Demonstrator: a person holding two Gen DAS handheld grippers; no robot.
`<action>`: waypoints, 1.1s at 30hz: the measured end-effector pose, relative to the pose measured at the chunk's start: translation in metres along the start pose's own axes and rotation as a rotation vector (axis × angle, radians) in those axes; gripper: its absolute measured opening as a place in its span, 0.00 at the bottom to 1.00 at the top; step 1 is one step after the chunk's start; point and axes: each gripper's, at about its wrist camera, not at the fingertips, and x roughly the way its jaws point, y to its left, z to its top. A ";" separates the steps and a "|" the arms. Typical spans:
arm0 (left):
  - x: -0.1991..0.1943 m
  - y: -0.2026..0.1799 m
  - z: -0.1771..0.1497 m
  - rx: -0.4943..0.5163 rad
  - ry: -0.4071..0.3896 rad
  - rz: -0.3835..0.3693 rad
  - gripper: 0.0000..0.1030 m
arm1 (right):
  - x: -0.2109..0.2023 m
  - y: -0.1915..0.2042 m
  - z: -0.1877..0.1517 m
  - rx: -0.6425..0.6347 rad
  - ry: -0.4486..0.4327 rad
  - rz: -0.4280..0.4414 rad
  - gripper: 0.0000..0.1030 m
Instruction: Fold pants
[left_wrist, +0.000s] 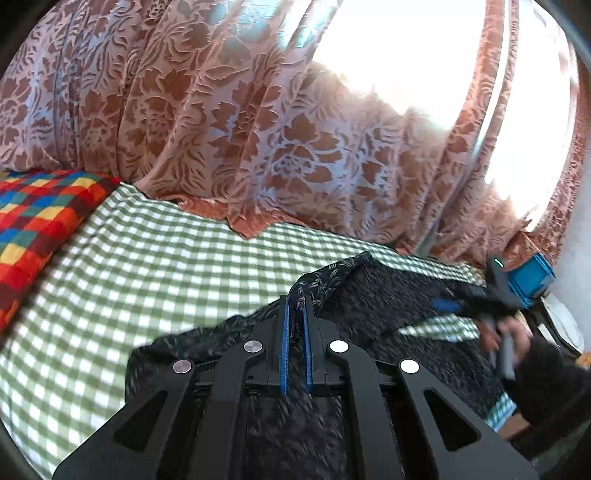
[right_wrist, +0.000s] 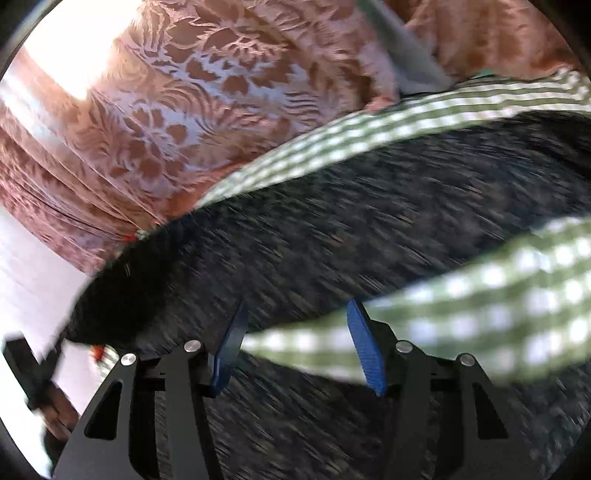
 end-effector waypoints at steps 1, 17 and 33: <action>-0.003 -0.001 -0.004 0.003 0.005 -0.006 0.05 | 0.007 0.003 0.007 0.010 0.009 0.018 0.55; -0.007 0.018 -0.033 -0.066 0.063 0.038 0.05 | 0.082 -0.027 0.083 0.251 0.061 -0.042 0.18; 0.001 0.066 0.035 -0.011 -0.059 0.256 0.05 | -0.077 0.033 0.010 -0.119 -0.082 0.143 0.06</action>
